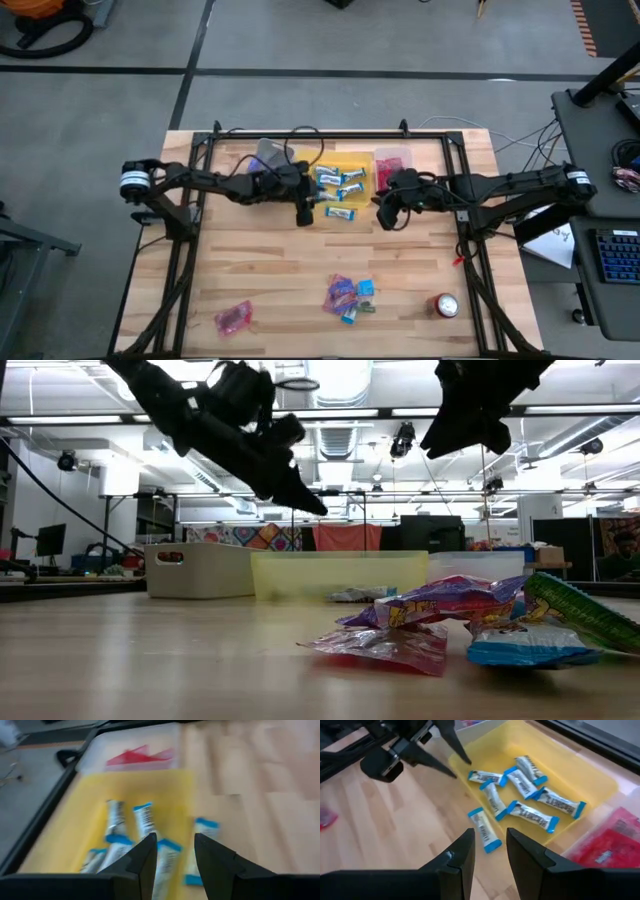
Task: Sort candy
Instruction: Put the blue candy into the gray bin
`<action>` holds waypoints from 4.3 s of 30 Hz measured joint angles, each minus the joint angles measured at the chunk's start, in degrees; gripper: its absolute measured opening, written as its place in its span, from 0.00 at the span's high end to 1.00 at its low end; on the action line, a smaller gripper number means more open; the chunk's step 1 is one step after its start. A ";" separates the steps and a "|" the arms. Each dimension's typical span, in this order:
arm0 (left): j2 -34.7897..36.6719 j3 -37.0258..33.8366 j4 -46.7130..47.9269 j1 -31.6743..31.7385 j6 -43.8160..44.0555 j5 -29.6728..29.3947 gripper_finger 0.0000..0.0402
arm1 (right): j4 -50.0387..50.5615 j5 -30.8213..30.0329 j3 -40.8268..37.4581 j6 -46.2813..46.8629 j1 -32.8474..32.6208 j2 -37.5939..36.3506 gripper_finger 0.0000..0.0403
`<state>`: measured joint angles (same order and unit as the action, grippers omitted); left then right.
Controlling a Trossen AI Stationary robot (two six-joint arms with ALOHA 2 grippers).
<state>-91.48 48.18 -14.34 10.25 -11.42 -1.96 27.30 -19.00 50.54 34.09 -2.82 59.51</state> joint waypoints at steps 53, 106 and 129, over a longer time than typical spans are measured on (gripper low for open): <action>8.84 0.00 11.91 -38.03 22.67 -17.89 0.72 | 1.61 9.16 24.30 -3.76 -26.06 41.80 0.66; 9.99 0.02 10.39 -41.27 23.93 -24.68 0.72 | -3.90 6.97 24.22 -5.64 -27.18 51.40 0.73; 0.65 0.04 -5.99 -41.72 11.51 -15.42 0.68 | -12.18 10.24 24.22 -2.96 -24.71 42.35 0.97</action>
<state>-90.84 48.23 -20.33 -31.48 0.09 -17.37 15.12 -8.76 74.76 31.13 -27.53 101.87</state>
